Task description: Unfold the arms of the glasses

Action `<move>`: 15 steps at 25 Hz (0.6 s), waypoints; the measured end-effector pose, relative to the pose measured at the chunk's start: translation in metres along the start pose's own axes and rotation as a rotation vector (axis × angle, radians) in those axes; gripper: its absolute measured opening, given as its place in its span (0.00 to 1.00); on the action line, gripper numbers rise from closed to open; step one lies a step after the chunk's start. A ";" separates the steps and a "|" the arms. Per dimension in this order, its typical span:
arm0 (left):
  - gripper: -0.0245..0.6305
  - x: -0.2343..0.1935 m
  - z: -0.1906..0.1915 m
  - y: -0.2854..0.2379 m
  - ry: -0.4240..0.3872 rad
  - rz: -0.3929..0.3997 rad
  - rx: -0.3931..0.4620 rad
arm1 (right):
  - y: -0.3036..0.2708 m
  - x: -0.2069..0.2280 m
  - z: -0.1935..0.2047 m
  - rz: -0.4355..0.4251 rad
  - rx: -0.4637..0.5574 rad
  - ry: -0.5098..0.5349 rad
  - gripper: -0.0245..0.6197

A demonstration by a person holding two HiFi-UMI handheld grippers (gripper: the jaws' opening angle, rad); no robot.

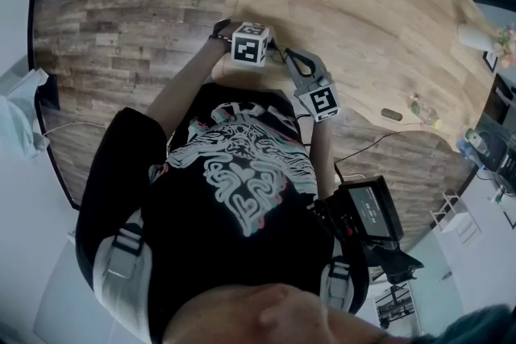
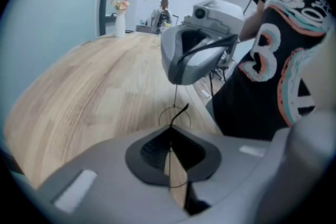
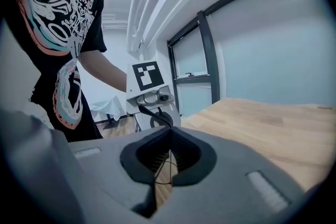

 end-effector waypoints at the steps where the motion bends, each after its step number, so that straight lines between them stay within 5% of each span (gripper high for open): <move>1: 0.02 0.000 0.000 0.004 0.016 -0.003 0.014 | 0.000 0.001 0.000 0.003 0.003 -0.009 0.04; 9: 0.02 -0.001 -0.009 0.034 0.147 -0.006 0.218 | 0.005 0.013 0.008 0.018 0.063 -0.117 0.04; 15: 0.02 -0.006 -0.009 0.061 0.332 -0.008 0.502 | 0.011 0.019 0.005 0.025 0.084 -0.192 0.04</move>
Point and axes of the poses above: the fingertips, and each gripper's own axes: y backward along the fingers, x to its right, z out of its underside, the point moved 1 cm from there along y, backward along the fingers, and after that the axes turned 1 degree about -y, right-handed, at the moved point
